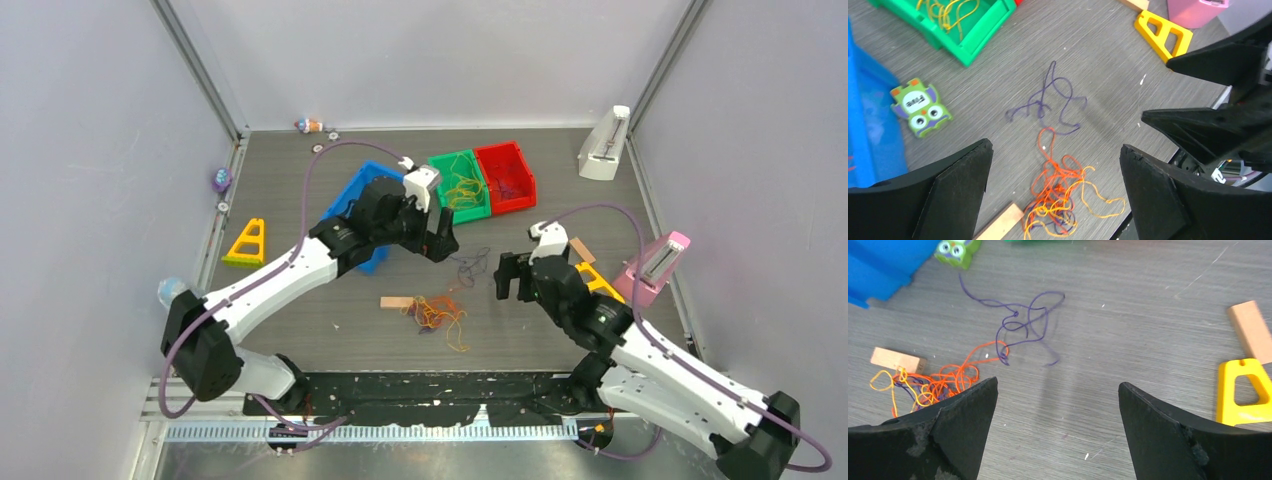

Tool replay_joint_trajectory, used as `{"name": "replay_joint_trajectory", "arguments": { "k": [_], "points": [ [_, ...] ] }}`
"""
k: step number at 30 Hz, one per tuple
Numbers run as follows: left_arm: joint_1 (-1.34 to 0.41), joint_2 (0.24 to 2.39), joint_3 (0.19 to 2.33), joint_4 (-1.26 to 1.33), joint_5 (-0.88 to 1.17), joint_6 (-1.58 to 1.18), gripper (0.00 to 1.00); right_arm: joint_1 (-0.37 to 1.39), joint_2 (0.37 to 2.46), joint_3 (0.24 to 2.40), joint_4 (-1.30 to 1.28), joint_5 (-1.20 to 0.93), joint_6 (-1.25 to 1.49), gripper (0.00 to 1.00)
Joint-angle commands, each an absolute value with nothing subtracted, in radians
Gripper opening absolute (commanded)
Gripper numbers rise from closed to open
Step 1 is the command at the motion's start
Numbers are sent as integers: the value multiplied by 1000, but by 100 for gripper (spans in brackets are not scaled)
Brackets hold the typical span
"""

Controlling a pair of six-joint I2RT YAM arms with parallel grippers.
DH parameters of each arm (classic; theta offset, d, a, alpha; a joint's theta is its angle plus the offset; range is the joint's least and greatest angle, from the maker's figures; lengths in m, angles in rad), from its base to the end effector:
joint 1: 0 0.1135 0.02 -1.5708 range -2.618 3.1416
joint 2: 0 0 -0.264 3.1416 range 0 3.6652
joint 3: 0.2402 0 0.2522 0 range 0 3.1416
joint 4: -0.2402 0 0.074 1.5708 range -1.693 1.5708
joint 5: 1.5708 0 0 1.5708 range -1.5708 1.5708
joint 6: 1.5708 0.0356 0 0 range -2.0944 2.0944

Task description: Untangle the cables

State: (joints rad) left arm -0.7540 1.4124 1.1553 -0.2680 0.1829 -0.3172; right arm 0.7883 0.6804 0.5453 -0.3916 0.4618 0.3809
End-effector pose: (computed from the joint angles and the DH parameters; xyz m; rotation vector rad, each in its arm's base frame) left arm 0.2324 -0.2271 0.3153 0.5890 2.1184 -0.8190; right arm 0.1220 0.1002 0.2528 -0.1416 2.0416 0.2463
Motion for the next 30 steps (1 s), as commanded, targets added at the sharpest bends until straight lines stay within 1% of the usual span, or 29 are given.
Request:
{"name": "replay_joint_trajectory", "arguments": {
  "k": [1,2,4,10,16,19,21,26,30],
  "points": [
    [-728,1298,1115,-314,112,-279,100,730,833,601,-352,273,385,95],
    [-720,1278,1093,-313,113,-284,100,716,888,615,-328,223,383,95],
    [-705,1230,1034,-289,111,-294,100,708,977,644,-302,188,386,95],
    [-684,1091,831,-165,96,-287,100,703,1225,762,-240,141,468,95],
    [-684,949,659,-45,111,-265,99,701,1382,814,-136,83,546,95],
    [-685,888,595,-7,107,-246,99,703,1445,860,-157,139,563,95],
    [-684,859,561,21,100,-239,99,710,1512,888,-217,192,563,95],
    [-684,824,484,87,101,-237,99,745,1613,933,-274,264,558,95],
    [-684,831,450,121,105,-228,98,786,1731,1025,-393,412,548,95]
  ]
}}
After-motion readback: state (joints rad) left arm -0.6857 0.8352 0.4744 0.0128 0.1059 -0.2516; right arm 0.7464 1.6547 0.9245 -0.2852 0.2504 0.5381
